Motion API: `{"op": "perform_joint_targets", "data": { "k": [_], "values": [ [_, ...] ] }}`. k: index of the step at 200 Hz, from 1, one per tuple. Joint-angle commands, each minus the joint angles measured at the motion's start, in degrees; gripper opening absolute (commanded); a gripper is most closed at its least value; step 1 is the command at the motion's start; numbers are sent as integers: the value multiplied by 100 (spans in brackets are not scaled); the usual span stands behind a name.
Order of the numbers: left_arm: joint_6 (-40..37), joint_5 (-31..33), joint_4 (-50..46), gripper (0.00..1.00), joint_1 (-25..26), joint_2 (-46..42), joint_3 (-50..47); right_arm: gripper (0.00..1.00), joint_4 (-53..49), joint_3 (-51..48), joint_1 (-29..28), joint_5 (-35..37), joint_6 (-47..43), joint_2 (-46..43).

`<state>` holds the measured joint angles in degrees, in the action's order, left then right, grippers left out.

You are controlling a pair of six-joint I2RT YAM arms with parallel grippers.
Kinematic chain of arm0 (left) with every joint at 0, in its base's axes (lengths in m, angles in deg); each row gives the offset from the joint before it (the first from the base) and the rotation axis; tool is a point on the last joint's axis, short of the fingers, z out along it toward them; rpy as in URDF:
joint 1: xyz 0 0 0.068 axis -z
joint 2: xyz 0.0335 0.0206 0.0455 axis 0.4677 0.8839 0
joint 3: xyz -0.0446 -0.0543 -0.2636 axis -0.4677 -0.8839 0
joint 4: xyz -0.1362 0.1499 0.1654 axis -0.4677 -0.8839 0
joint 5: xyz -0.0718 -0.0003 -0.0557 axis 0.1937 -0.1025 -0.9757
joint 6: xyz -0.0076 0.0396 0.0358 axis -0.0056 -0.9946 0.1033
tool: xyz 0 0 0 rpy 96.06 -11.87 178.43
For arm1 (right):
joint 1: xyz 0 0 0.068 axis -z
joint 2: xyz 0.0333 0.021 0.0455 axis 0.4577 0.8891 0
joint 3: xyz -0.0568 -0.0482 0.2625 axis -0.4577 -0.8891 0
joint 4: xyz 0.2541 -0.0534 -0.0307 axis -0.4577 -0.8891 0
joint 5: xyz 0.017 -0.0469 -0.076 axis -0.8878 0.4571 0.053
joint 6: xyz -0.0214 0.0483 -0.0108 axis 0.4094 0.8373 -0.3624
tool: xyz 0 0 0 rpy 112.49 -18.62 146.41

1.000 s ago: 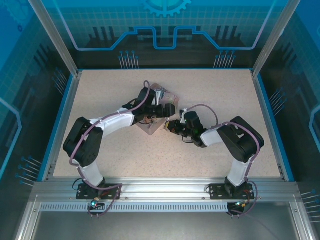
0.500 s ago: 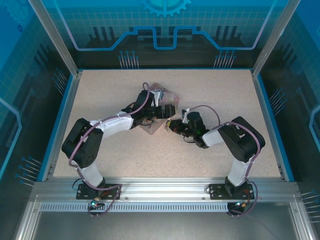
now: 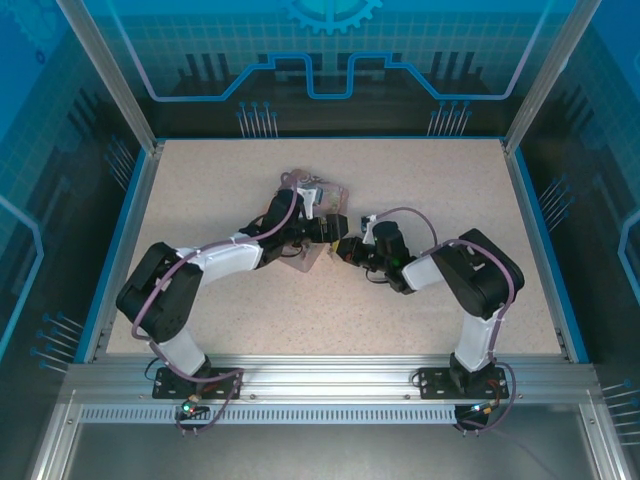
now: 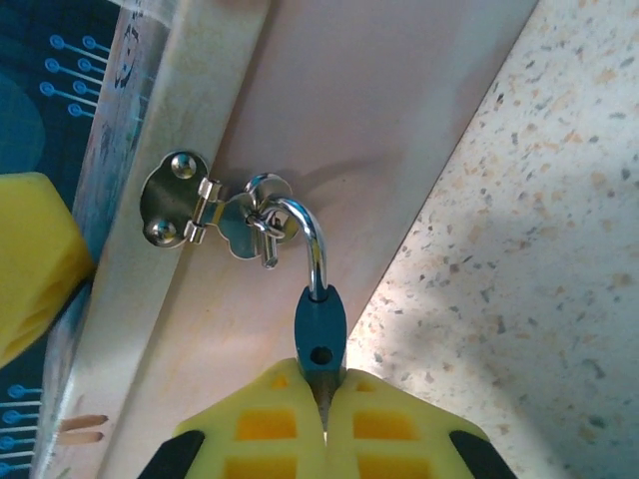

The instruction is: Unlock the padlock with the key

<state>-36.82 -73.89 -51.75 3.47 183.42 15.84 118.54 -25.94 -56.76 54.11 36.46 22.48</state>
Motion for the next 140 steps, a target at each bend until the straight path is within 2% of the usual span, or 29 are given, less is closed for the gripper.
{"op": "perform_joint_targets", "data": {
  "k": [1, 30, 92, 140],
  "values": [
    [300, -115, -1372, 87, 127, 145, -482, 0, 303, 54, 338, 327, -890, -281],
    [332, -123, -1354, 87, 139, 118, -538, 0, 444, 63, 407, 170, -1011, -460],
    [467, -136, -1379, 87, 159, -60, -712, 0, 1505, 308, 475, -15, -76, 270],
    [614, -169, -1344, 87, 202, -93, -788, 0, 1868, 137, 441, 257, 213, 340]
  ]
}}
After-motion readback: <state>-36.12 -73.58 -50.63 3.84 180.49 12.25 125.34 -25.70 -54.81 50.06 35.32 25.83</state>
